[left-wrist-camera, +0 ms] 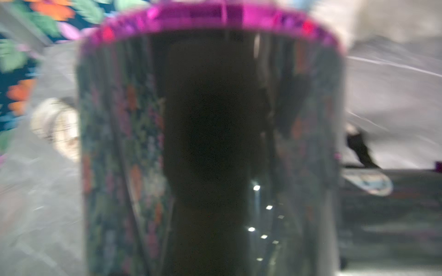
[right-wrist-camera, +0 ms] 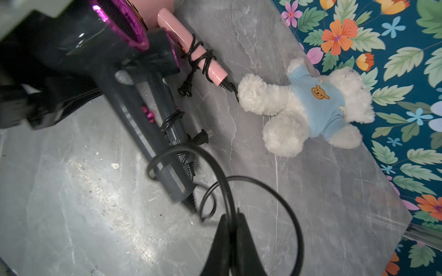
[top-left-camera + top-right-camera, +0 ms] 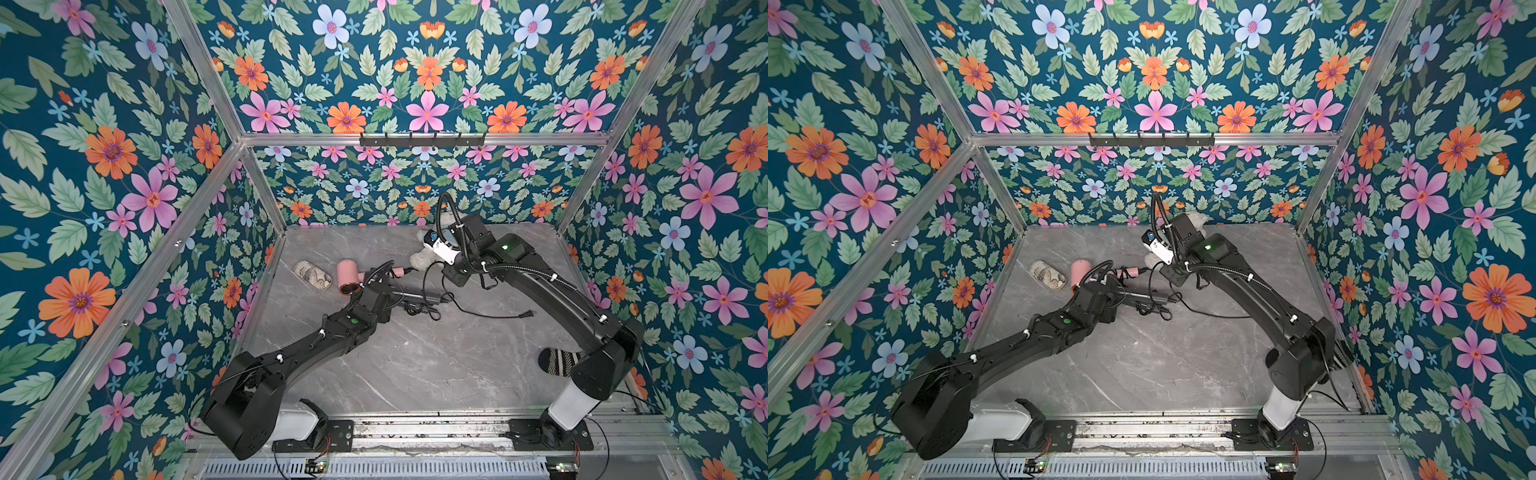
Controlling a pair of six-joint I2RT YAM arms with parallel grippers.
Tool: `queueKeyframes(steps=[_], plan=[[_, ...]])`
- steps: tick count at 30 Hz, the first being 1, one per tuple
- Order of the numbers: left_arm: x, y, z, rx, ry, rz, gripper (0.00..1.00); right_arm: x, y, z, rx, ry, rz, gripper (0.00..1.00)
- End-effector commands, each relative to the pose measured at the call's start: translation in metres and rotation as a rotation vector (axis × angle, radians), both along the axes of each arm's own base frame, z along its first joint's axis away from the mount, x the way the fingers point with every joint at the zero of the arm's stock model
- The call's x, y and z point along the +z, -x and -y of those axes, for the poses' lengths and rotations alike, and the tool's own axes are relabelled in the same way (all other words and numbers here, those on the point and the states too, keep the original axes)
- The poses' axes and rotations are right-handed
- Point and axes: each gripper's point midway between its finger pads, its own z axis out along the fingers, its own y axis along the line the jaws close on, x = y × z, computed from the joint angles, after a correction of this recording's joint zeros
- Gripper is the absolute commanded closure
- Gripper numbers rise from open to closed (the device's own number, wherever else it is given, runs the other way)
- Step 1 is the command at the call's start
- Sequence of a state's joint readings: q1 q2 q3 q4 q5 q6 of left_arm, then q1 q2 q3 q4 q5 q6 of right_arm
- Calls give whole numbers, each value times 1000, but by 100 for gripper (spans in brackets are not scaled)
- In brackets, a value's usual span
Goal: Wrap the cord around the hair dryer
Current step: Wrap the power cord around the hair dryer.
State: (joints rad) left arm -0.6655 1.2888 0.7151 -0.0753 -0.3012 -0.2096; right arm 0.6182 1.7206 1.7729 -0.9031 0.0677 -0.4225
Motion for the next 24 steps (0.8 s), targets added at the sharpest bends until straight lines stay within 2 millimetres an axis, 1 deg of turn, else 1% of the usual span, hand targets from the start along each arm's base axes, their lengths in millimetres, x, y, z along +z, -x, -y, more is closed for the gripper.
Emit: queueKeyframes(steps=[1, 4, 5, 7, 9, 10, 13, 15, 18, 19, 22, 24], plan=[[15, 22, 36, -249, 131, 6, 100, -10, -5, 11, 16, 29, -24, 100], [41, 38, 47, -335, 246, 71, 100, -24, -8, 14, 13, 8, -54, 100], [47, 39, 45, -332, 260, 89, 100, -28, -8, 16, 10, 13, -62, 100], [59, 37, 35, -285, 260, 132, 100, -39, -6, 20, 9, 29, -88, 100], [64, 36, 27, -252, 257, 145, 100, -44, -2, 22, 17, 31, -103, 100], [66, 37, 27, -254, 263, 143, 100, -47, -1, 23, 25, 33, -103, 100], [66, 41, 35, -286, 299, 118, 100, -53, 2, 22, 32, 1, -128, 100], [70, 42, 40, -290, 351, 122, 100, -55, 7, 15, 42, -76, -164, 100], [88, 42, 52, -307, 507, 159, 100, -59, 10, 5, 46, -266, -201, 100], [94, 41, 54, -294, 569, 171, 100, -48, 12, 5, 44, -336, -182, 100], [114, 39, 62, -282, 781, 216, 100, -51, 13, 1, 28, -431, -213, 100], [128, 39, 60, -264, 917, 279, 100, -55, 13, -2, 16, -470, -222, 100]])
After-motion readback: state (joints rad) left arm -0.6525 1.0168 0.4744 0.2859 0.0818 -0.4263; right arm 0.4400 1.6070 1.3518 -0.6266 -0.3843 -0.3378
